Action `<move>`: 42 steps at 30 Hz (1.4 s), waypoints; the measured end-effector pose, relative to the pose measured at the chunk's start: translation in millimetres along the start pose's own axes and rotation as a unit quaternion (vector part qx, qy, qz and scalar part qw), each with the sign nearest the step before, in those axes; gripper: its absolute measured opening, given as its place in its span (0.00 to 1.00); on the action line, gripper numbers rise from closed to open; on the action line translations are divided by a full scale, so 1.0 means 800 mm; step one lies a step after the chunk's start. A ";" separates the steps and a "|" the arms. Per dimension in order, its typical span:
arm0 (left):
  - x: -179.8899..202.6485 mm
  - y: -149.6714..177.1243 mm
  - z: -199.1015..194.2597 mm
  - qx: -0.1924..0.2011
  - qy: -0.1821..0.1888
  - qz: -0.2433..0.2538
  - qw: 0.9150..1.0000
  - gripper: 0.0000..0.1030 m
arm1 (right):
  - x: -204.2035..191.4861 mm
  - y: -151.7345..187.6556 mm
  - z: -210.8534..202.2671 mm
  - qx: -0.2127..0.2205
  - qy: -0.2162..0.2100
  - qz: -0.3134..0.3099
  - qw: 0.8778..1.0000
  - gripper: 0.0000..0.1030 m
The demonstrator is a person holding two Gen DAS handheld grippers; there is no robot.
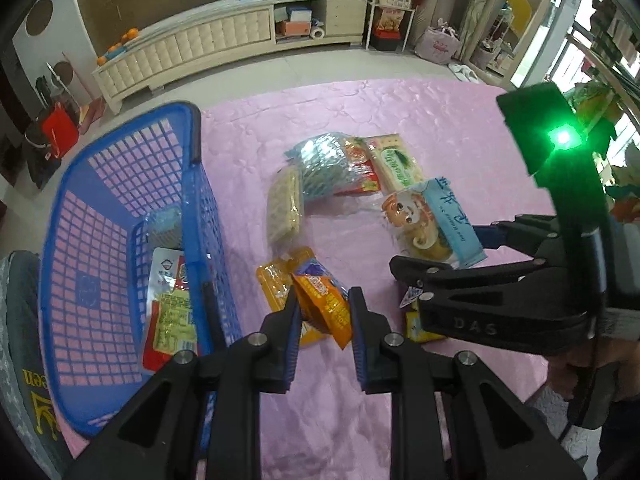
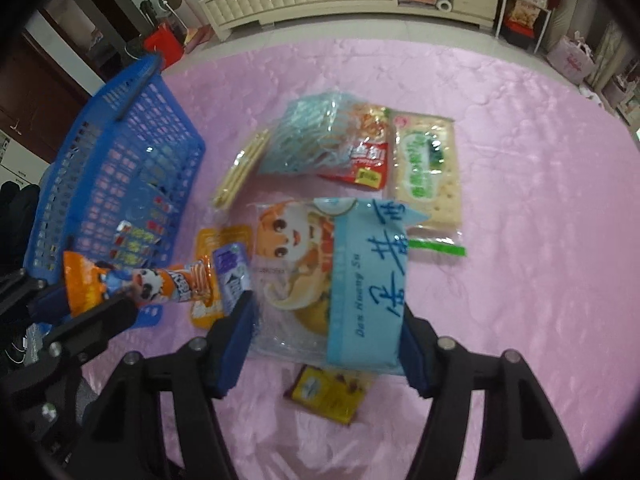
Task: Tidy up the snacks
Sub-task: 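Grasp the orange snack bag with the left tool while the right tool grasps the blue pastry bag, then carry both bags over the basket and open the left tool to drop its bag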
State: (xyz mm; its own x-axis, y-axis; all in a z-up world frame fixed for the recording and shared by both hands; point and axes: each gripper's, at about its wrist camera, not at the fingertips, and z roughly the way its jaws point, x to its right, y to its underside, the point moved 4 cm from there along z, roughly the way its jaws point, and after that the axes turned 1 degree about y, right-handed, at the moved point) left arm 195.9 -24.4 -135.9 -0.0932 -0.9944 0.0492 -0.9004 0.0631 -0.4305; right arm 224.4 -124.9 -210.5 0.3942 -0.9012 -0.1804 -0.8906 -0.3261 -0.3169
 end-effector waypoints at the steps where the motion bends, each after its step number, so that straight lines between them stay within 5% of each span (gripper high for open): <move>1: 0.002 0.001 -0.009 0.005 -0.002 0.004 1.000 0.20 | -0.002 0.003 -0.011 0.004 -0.002 0.000 1.000 0.67; 24: -0.013 0.044 -0.211 0.113 -0.008 -0.006 0.994 0.20 | -0.084 0.044 -0.196 0.085 -0.009 -0.029 0.996 0.67; 42: -0.111 0.068 -0.240 0.111 -0.035 -0.023 0.993 0.20 | -0.190 0.013 -0.180 0.087 -0.029 -0.069 0.993 0.67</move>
State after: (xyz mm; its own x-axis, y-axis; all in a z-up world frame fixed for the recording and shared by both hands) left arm 73.3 83.6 9.3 -0.0179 -0.9997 0.0148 -0.7867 0.0049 -0.6173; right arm 122.7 -32.4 -52.1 0.5265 -0.8319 -0.1757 -0.7766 -0.3864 -0.4976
